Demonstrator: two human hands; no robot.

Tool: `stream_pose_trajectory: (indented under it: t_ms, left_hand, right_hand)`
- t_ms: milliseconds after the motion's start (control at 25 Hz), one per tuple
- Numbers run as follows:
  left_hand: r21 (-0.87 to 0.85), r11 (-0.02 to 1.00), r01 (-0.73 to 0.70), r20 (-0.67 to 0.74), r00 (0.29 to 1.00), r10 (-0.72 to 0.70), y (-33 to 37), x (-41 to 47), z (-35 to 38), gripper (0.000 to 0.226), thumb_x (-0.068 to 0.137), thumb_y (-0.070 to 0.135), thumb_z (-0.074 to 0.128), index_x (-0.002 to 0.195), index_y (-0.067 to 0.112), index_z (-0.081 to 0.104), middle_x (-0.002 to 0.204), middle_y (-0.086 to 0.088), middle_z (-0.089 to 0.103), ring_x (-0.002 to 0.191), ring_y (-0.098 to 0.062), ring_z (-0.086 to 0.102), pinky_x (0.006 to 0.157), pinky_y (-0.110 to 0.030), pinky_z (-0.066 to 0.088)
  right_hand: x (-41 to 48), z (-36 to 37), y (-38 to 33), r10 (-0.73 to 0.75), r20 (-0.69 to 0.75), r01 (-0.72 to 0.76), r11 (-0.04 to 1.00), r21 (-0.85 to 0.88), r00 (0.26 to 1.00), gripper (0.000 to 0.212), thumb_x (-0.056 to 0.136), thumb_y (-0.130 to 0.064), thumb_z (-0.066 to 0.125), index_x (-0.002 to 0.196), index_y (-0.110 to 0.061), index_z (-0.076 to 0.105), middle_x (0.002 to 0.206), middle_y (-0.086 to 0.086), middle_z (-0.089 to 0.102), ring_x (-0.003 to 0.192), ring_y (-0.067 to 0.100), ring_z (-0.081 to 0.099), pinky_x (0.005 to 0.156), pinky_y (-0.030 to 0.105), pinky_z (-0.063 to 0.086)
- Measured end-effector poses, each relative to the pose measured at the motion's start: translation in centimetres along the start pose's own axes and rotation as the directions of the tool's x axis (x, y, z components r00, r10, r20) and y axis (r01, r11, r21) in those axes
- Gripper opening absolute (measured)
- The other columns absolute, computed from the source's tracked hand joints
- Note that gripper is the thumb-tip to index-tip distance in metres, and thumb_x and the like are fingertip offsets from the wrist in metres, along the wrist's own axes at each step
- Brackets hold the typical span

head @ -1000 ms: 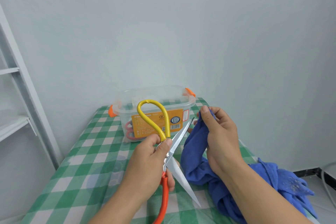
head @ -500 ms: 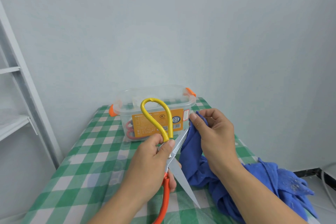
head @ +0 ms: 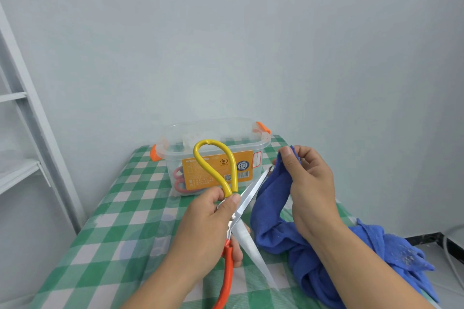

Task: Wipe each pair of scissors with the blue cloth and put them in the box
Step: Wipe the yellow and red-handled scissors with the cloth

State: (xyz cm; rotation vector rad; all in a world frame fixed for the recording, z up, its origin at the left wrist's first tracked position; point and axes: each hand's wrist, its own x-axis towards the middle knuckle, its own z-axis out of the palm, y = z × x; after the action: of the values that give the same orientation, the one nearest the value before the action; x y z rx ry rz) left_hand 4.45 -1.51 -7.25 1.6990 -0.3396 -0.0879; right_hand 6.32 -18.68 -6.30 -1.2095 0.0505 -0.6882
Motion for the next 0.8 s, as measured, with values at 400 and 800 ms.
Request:
stream_pose_trajectory:
  t_ms: [400, 800]
  left_hand:
    - [-0.048, 0.999, 0.001, -0.003, 1.0, -0.001, 0.34, 0.0, -0.21, 0.021, 0.103, 0.022, 0.052, 0.092, 0.005, 0.05, 0.041, -0.01, 0.05, 0.034, -0.027, 0.053, 0.041, -0.028, 0.044]
    - [-0.033, 0.998, 0.055, 0.067, 0.996, -0.053, -0.01, -0.05, -0.04, 0.019, 0.102, 0.027, 0.054, 0.093, 0.01, 0.054, 0.069, -0.043, 0.055, 0.036, -0.03, 0.054, 0.045, -0.032, 0.047]
  right_hand:
    - [-0.68, 0.28, 0.18, -0.054, 0.257, 0.091, 0.987, -0.132, 0.965, 0.015, 0.081, -0.007, 0.08, 0.075, -0.014, 0.069, 0.092, 0.015, 0.074, 0.089, 0.028, 0.07, 0.088, 0.045, 0.054]
    - [0.11, -0.1, 0.12, 0.078, -0.004, -0.078, 0.996, -0.039, 0.997, 0.013, 0.098, -0.016, 0.064, 0.095, -0.007, 0.054, 0.075, 0.012, 0.075, 0.057, 0.025, 0.066, 0.06, 0.037, 0.058]
